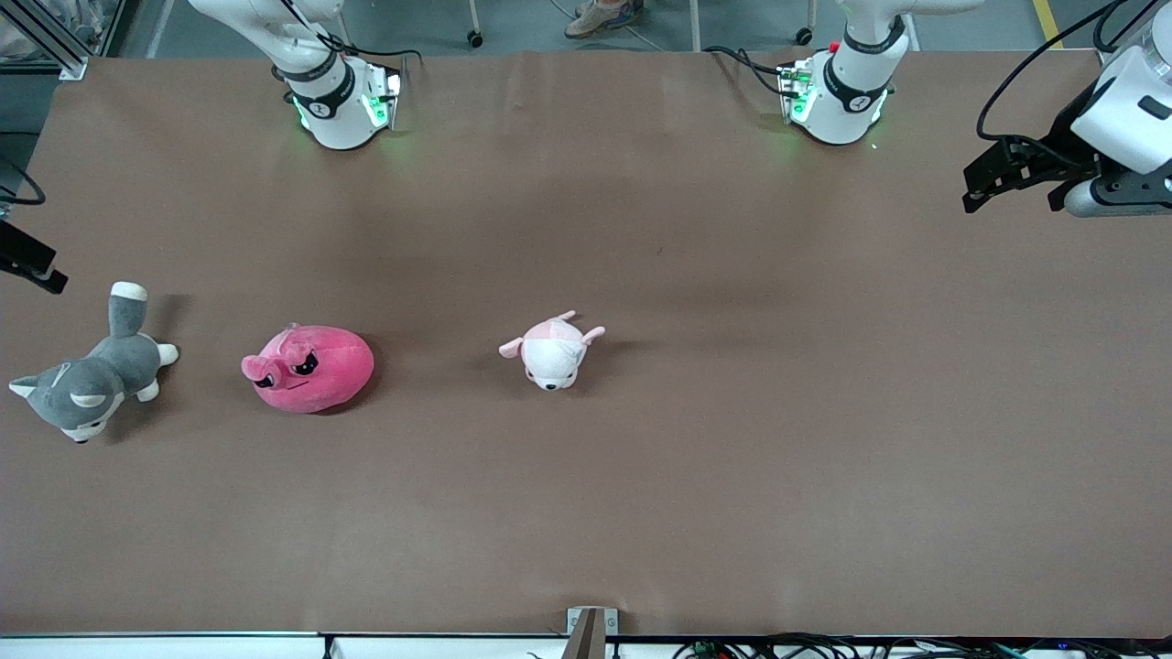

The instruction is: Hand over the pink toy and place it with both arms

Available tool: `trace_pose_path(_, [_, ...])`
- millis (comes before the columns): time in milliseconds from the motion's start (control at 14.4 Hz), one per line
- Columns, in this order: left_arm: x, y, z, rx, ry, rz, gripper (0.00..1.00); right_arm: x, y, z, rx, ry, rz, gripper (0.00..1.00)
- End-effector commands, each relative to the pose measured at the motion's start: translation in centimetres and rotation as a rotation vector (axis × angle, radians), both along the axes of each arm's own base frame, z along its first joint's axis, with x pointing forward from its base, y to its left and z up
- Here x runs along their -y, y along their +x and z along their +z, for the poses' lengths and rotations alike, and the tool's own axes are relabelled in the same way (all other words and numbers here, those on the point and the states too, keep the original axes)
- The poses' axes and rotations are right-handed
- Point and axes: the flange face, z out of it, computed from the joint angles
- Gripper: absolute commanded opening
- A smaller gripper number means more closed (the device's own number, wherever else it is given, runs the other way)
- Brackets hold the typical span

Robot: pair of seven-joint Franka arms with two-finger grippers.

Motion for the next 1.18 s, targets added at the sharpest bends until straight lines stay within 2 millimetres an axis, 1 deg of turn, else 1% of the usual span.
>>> trace_pose_path(0, [0.3, -0.4, 0.6, 0.004, 0.022, -0.016, 1.0, -0.4, -2.2, -0.5, 0.005, -0.013, 0.003, 1.0])
trace_pose_path(70, [0.1, -0.3, 0.9, 0.01, 0.021, -0.011, 1.0, -0.4, -2.2, -0.9, 0.0, -0.012, 0.003, 1.0])
trace_pose_path(209, [-0.2, -0.3, 0.9, 0.01, 0.023, -0.005, 1.0, -0.5, -2.9, -1.0, -0.003, -0.013, 0.004, 1.0])
trace_pose_path(417, [-0.2, -0.2, 1.0, 0.013, 0.022, -0.003, 1.0, -0.5, -3.7, -1.1, -0.003, -0.012, 0.005, 1.0])
trace_pose_path(626, [-0.2, -0.2, 1.7, 0.03, 0.04, -0.006, 1.0, -0.5, -3.7, -1.1, -0.005, -0.012, 0.005, 1.0])
trace_pose_path(1113, [0.0, -0.1, 1.3, 0.019, 0.041, -0.008, 1.0, -0.4, -3.8, -1.3, -0.01, -0.022, 0.006, 1.0])
